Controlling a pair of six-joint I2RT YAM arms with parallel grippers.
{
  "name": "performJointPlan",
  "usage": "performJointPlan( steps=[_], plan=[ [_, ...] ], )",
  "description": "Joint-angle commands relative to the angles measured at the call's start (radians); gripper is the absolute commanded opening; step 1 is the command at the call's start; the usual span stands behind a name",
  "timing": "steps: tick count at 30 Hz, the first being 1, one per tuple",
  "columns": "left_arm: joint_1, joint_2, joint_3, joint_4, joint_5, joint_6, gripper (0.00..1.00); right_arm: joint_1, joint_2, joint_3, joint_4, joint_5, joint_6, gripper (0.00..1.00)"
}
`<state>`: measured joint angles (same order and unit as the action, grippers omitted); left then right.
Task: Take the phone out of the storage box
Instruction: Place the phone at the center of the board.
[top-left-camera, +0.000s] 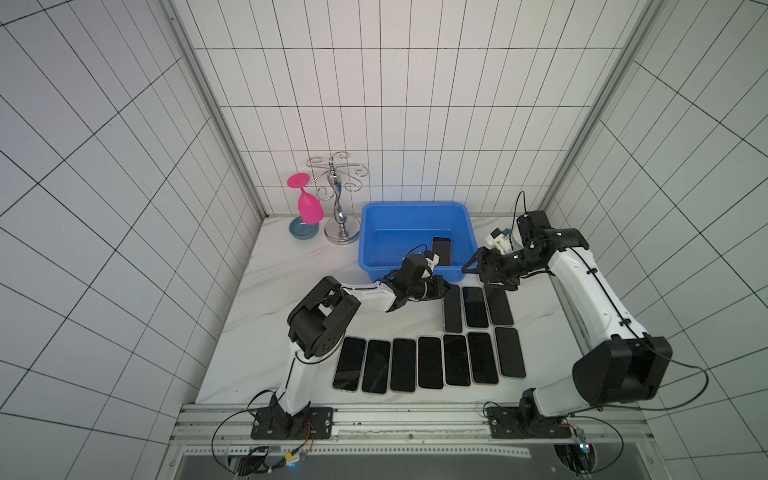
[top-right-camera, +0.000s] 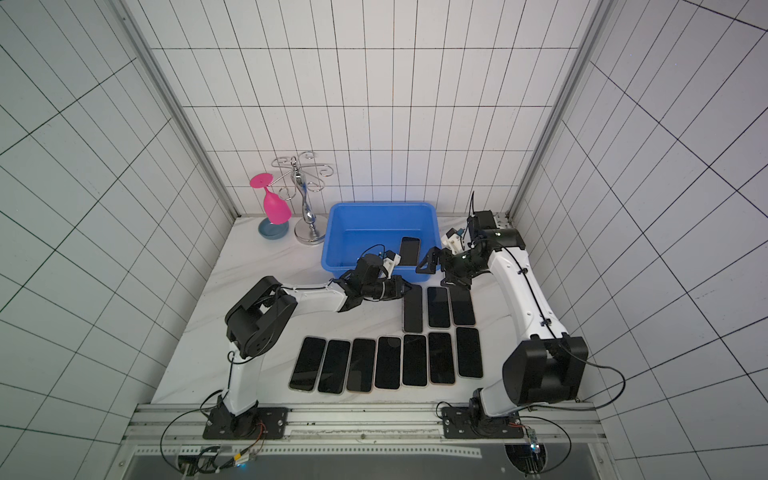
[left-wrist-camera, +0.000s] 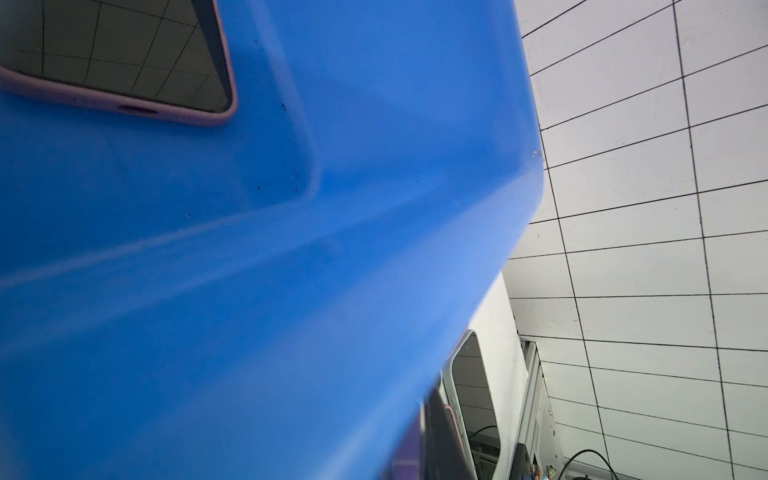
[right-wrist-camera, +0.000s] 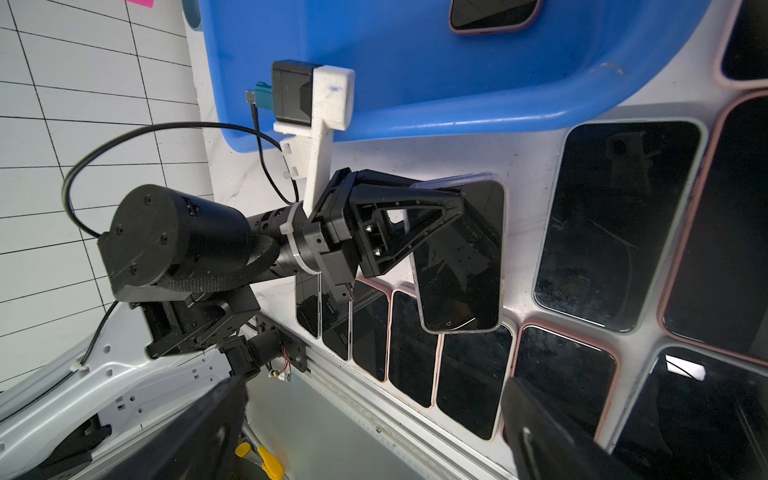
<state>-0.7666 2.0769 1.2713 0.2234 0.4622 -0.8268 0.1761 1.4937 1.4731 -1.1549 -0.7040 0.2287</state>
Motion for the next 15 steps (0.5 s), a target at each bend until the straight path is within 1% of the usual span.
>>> performJointPlan(
  steps=[1, 5, 9, 13, 15],
  plan=[
    [0.013, 0.07, -0.025, -0.216, -0.037, -0.069, 0.09, -0.013, -0.029, -0.024, -0.011, -0.022, -0.025, 0.99],
    [0.013, 0.085, -0.01, -0.256, -0.049, -0.062, 0.11, -0.018, -0.035, -0.035, -0.011, -0.027, -0.032, 0.99],
    [0.013, 0.101, 0.006, -0.288, -0.052, -0.059, 0.15, -0.024, -0.042, -0.046, -0.01, -0.026, -0.038, 0.99],
    [0.013, 0.114, 0.025, -0.314, -0.051, -0.057, 0.26, -0.03, -0.046, -0.053, -0.011, -0.028, -0.042, 0.99],
    [0.012, 0.121, 0.037, -0.331, -0.051, -0.051, 0.28, -0.032, -0.047, -0.051, -0.01, -0.032, -0.041, 0.99]
  ],
)
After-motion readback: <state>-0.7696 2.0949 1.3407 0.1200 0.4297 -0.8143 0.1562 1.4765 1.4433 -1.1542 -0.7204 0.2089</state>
